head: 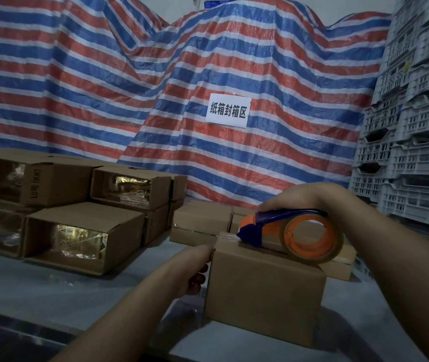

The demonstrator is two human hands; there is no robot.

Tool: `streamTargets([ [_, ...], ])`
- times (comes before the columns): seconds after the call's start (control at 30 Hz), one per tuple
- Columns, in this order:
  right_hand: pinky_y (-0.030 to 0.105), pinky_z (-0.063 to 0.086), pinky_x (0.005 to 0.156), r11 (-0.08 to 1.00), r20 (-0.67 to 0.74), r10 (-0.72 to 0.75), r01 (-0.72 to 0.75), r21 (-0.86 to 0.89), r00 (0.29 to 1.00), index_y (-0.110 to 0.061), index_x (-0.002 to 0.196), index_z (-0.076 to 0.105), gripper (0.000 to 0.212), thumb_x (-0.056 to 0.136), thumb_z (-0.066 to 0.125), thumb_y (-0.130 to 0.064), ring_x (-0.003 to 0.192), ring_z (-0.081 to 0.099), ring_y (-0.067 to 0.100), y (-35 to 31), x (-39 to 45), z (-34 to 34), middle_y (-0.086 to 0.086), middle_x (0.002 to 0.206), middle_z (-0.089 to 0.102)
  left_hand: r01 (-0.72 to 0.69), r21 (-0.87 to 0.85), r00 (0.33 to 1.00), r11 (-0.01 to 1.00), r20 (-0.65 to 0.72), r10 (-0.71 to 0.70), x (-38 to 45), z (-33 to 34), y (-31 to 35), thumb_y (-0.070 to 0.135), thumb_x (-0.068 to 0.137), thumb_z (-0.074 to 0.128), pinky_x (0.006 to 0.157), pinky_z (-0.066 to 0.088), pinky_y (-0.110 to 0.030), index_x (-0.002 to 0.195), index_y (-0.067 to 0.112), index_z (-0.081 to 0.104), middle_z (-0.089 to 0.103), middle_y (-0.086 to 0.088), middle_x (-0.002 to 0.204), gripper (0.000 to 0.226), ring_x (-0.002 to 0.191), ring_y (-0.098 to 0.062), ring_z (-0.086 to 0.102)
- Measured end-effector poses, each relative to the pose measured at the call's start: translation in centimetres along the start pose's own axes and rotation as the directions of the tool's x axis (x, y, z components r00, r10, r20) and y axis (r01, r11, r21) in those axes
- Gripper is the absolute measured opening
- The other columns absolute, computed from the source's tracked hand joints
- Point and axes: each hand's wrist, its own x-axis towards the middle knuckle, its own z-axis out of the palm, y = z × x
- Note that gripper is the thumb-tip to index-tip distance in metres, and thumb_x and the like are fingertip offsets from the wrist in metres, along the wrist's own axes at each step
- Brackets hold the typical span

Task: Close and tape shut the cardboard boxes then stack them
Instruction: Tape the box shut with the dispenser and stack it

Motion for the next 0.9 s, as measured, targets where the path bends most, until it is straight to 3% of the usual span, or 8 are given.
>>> streamTargets([
  [0.23, 0.021, 0.051, 0.062, 1.000, 0.013, 0.003, -0.003, 0.006, 1.000, -0.025, 0.107, 0.064, 0.048, 0.090, 0.054, -0.068, 0.062, 0.070, 0.006, -0.2, 0.0, 0.0, -0.006, 0.075, 0.076, 0.045, -0.093, 0.999, 0.995, 0.007, -0.045, -0.3, -0.6, -1.1, 0.047, 0.090, 0.062, 0.050, 0.030, -0.021, 0.098, 0.014, 0.056, 0.041, -0.002, 0.074, 0.035, 0.059, -0.011, 0.034],
  [0.37, 0.021, 0.050, 0.063, 1.000, -0.019, -0.016, 0.016, -0.026, 1.000, -0.026, 0.105, 0.064, 0.045, 0.091, 0.053, -0.067, 0.060, 0.070, 0.004, 0.0, 0.1, 0.0, -0.009, 0.070, 0.075, -0.123, 0.060, 0.966, 0.991, -0.220, 0.133, 0.5, -0.9, 0.4, 0.038, 0.099, 0.049, 0.052, 0.032, -0.023, 0.112, 0.013, 0.056, 0.046, -0.004, 0.080, 0.029, 0.064, -0.014, 0.040],
  [0.43, 0.020, 0.050, 0.064, 0.999, -0.005, -0.030, 0.030, -0.018, 1.000, -0.026, 0.106, 0.063, 0.043, 0.093, 0.052, -0.066, 0.062, 0.069, 0.004, 0.1, 0.1, 0.0, -0.009, 0.071, 0.075, -0.177, 0.076, 0.946, 0.981, -0.263, 0.191, 0.8, -1.3, 1.9, 0.039, 0.100, 0.043, 0.053, 0.029, -0.023, 0.117, 0.012, 0.056, 0.049, -0.006, 0.081, 0.035, 0.062, -0.015, 0.039],
  [0.57, 0.023, 0.052, 0.067, 1.000, 0.026, -0.005, 0.005, 0.010, 1.000, -0.024, 0.109, 0.064, 0.048, 0.091, 0.054, -0.067, 0.064, 0.070, 0.006, 0.1, 0.1, -0.1, -0.006, 0.074, 0.076, -0.157, 0.291, 0.968, 0.944, -0.144, 0.205, 0.5, -0.6, 3.3, 0.057, 0.092, 0.050, 0.058, 0.038, -0.025, 0.118, 0.016, 0.058, 0.058, -0.006, 0.103, 0.049, 0.073, -0.014, 0.046],
  [0.67, 0.021, 0.053, 0.058, 0.999, 0.026, 0.038, -0.039, 0.032, 0.999, -0.022, 0.113, 0.062, 0.053, 0.087, 0.059, -0.069, 0.065, 0.073, 0.008, 0.0, 0.3, 0.0, -0.004, 0.076, 0.077, -0.109, 0.326, 0.986, 0.939, -0.088, 0.145, 0.5, -0.2, 3.5, 0.053, 0.089, 0.055, 0.057, 0.034, -0.023, 0.104, 0.018, 0.060, 0.054, -0.003, 0.091, 0.039, 0.070, -0.013, 0.042],
  [0.77, 0.017, 0.051, 0.047, 0.997, 0.026, 0.071, -0.071, 0.001, 0.997, -0.021, 0.109, 0.061, 0.053, 0.086, 0.060, -0.069, 0.058, 0.072, 0.008, -0.3, 0.1, -0.2, -0.004, 0.070, 0.076, -0.097, 0.384, 0.981, 0.918, -0.119, 0.154, 0.5, -0.1, 4.0, 0.048, 0.091, 0.055, 0.053, 0.032, -0.023, 0.108, 0.015, 0.059, 0.049, -0.002, 0.080, 0.037, 0.065, -0.012, 0.039],
  [0.9, 0.017, 0.050, 0.046, 0.997, 0.043, 0.076, -0.076, -0.004, 0.996, -0.017, 0.106, 0.062, 0.054, 0.090, 0.057, -0.068, 0.050, 0.067, 0.009, -0.2, -0.3, -0.8, -0.003, 0.064, 0.073, -0.111, 0.406, 0.978, 0.907, -0.117, 0.172, 0.3, -0.3, 4.3, 0.049, 0.093, 0.054, 0.054, 0.032, -0.023, 0.108, 0.018, 0.059, 0.049, -0.002, 0.081, 0.035, 0.066, -0.012, 0.039],
])
